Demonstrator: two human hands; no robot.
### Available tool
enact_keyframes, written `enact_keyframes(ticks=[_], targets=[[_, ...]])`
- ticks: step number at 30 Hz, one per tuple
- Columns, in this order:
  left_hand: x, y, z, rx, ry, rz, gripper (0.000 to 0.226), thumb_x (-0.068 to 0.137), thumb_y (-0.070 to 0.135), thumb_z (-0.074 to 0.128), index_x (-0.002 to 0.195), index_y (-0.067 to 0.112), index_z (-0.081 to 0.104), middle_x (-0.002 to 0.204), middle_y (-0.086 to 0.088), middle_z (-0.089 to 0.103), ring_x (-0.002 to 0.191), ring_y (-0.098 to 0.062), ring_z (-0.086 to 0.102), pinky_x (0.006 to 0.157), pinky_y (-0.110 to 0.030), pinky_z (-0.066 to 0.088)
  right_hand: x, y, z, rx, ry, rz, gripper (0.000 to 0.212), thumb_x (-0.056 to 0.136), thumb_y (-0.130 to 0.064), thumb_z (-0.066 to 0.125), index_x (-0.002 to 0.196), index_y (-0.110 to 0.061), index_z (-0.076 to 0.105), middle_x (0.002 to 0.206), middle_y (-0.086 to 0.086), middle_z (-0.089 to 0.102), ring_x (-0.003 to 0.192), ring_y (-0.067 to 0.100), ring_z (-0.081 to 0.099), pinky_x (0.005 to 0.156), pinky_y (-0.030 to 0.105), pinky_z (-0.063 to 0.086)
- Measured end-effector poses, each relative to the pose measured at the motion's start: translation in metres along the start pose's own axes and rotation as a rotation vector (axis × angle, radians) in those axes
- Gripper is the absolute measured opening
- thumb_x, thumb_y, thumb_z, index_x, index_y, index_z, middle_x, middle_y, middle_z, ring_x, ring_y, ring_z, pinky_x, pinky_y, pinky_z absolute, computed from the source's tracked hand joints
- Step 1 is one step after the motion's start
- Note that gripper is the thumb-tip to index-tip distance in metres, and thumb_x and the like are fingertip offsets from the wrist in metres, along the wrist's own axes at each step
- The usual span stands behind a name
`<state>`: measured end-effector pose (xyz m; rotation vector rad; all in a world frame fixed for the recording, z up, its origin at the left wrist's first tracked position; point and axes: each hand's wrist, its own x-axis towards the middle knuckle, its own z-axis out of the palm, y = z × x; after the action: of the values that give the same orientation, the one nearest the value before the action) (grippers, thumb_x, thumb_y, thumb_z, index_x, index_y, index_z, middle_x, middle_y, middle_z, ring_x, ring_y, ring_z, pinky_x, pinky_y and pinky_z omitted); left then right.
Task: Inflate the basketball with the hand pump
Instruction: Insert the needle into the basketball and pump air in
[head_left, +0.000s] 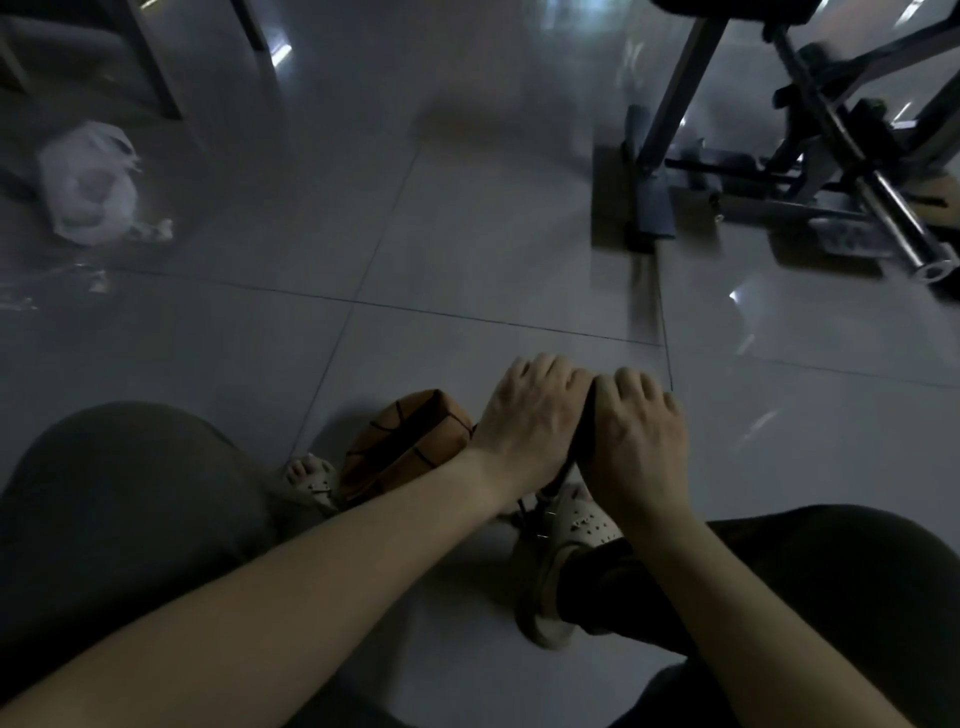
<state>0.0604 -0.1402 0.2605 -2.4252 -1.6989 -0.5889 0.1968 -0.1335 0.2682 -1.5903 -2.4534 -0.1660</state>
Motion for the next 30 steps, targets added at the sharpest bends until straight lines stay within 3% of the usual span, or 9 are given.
enact_keyframes(ticks=[5, 9, 13, 17, 21, 23, 26, 28, 30], targets=[[-0.049, 0.005, 0.041, 0.096, -0.122, -0.059, 0.025, 0.087, 0.029, 0.064, 0.101, 0.017, 0.048, 0.095, -0.004, 0.05, 0.083, -0.022, 0.044, 0.075, -0.036, 0.042, -0.03, -0.02, 0.027, -0.022, -0.158, -0.001, 0.013, 0.082, -0.021, 0.059, 0.092, -0.014, 0.053, 0.087, 0.007, 0.049, 0.075, 0.022, 0.04, 0.068, 0.035, 0.037], [-0.066, 0.005, 0.075, 0.147, -0.181, -0.054, 0.025, 0.086, 0.021, 0.064, 0.1, 0.017, 0.044, 0.093, -0.005, 0.047, 0.083, -0.022, 0.043, 0.073, -0.036, 0.042, -0.04, -0.018, 0.055, -0.052, -0.386, 0.008, 0.016, 0.096, -0.028, 0.043, 0.108, -0.017, 0.045, 0.102, 0.005, 0.043, 0.086, 0.02, 0.037, 0.079, 0.034, 0.037], [-0.078, 0.006, 0.099, 0.165, -0.254, -0.033, 0.033, 0.079, 0.027, 0.069, 0.099, 0.017, 0.044, 0.09, -0.004, 0.05, 0.078, -0.02, 0.044, 0.069, -0.034, 0.039, -0.047, -0.019, 0.075, -0.046, -0.518, 0.001, 0.021, 0.098, -0.029, 0.038, 0.114, -0.016, 0.044, 0.108, 0.006, 0.043, 0.092, 0.022, 0.04, 0.085, 0.035, 0.039], [-0.074, 0.005, 0.107, 0.131, -0.319, -0.056, 0.026, 0.079, 0.025, 0.062, 0.102, 0.018, 0.05, 0.092, -0.004, 0.055, 0.08, -0.02, 0.046, 0.07, -0.032, 0.04, -0.042, -0.011, 0.093, -0.046, -0.576, -0.016, 0.026, 0.098, -0.031, 0.041, 0.119, -0.016, 0.045, 0.113, 0.007, 0.046, 0.099, 0.024, 0.046, 0.087, 0.036, 0.042], [-0.061, 0.002, 0.098, 0.014, -0.473, -0.074, 0.024, 0.095, 0.021, 0.047, 0.118, 0.016, 0.048, 0.112, -0.007, 0.049, 0.099, -0.024, 0.046, 0.089, -0.037, 0.04, -0.032, -0.006, 0.086, 0.058, -0.654, 0.04, 0.024, 0.097, -0.027, 0.051, 0.119, -0.019, 0.047, 0.119, 0.005, 0.052, 0.104, 0.021, 0.051, 0.091, 0.034, 0.047], [-0.052, -0.002, 0.084, -0.034, -0.414, -0.065, 0.02, 0.097, 0.019, 0.041, 0.117, 0.018, 0.048, 0.113, -0.006, 0.05, 0.101, -0.023, 0.046, 0.093, -0.037, 0.04, -0.029, -0.006, 0.071, 0.114, -0.598, 0.065, 0.02, 0.095, -0.023, 0.056, 0.113, -0.019, 0.049, 0.115, 0.003, 0.055, 0.098, 0.019, 0.052, 0.087, 0.033, 0.049], [-0.024, -0.006, 0.05, -0.047, -0.179, -0.024, 0.026, 0.093, 0.022, 0.028, 0.103, 0.017, 0.052, 0.099, -0.005, 0.054, 0.089, -0.022, 0.049, 0.082, -0.035, 0.041, -0.016, -0.001, 0.038, 0.122, -0.306, 0.075, 0.021, 0.087, -0.019, 0.061, 0.105, -0.019, 0.051, 0.1, 0.0, 0.054, 0.085, 0.017, 0.051, 0.076, 0.031, 0.049], [-0.005, -0.006, 0.03, -0.037, -0.034, 0.006, 0.018, 0.091, 0.021, 0.035, 0.098, 0.016, 0.051, 0.091, -0.003, 0.053, 0.081, -0.021, 0.048, 0.076, -0.034, 0.04, -0.006, 0.004, 0.021, 0.086, -0.122, 0.072, 0.021, 0.081, -0.022, 0.061, 0.099, -0.018, 0.051, 0.091, 0.0, 0.052, 0.077, 0.016, 0.047, 0.068, 0.031, 0.047], [-0.003, -0.003, 0.026, -0.038, -0.013, -0.002, 0.008, 0.092, 0.019, 0.045, 0.098, 0.018, 0.05, 0.09, -0.002, 0.052, 0.081, -0.02, 0.046, 0.076, -0.033, 0.039, -0.007, 0.003, 0.02, 0.054, -0.08, 0.084, 0.02, 0.081, -0.027, 0.059, 0.098, -0.018, 0.052, 0.088, 0.0, 0.052, 0.074, 0.016, 0.045, 0.066, 0.031, 0.046]])
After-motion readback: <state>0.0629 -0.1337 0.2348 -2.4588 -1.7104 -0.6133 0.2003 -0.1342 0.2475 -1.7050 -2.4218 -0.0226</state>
